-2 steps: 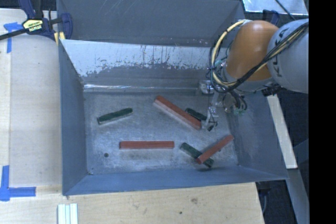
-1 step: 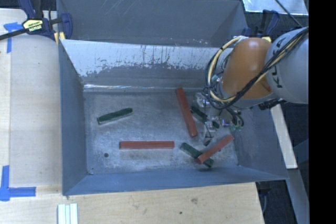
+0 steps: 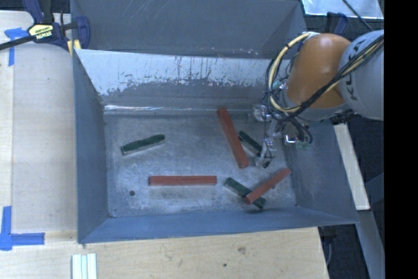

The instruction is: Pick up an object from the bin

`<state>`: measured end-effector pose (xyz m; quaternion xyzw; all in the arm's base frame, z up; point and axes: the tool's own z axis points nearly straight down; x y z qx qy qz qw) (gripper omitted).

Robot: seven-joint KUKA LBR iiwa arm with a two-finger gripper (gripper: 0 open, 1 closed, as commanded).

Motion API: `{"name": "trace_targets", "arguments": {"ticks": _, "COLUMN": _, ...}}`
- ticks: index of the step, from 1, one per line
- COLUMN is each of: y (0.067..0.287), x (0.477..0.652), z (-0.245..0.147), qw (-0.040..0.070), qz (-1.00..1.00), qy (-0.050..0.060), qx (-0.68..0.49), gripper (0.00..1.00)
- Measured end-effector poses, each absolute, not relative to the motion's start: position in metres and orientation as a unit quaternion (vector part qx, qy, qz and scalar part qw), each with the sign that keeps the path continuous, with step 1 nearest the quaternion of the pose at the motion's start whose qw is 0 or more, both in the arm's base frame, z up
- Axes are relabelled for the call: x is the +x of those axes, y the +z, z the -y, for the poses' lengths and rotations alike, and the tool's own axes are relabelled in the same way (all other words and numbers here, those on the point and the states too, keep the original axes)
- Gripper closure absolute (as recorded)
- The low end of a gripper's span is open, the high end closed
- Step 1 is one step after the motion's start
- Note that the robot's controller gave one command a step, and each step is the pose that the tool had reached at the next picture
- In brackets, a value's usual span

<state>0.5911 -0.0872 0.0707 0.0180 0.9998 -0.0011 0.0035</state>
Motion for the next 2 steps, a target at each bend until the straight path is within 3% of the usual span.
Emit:
{"name": "trace_targets", "arguments": {"ticks": 1, "y": 0.071, "x": 0.591, "z": 0.085, "qw": 0.003, "qz": -1.000, "qy": -0.001, "qx": 0.016, "gripper": 1.00}}
{"name": "trace_targets", "arguments": {"ticks": 2, "y": 0.252, "x": 0.587, "z": 0.081, "qw": 0.007, "qz": -1.000, "qy": -0.001, "qx": 0.007, "gripper": 1.00}}
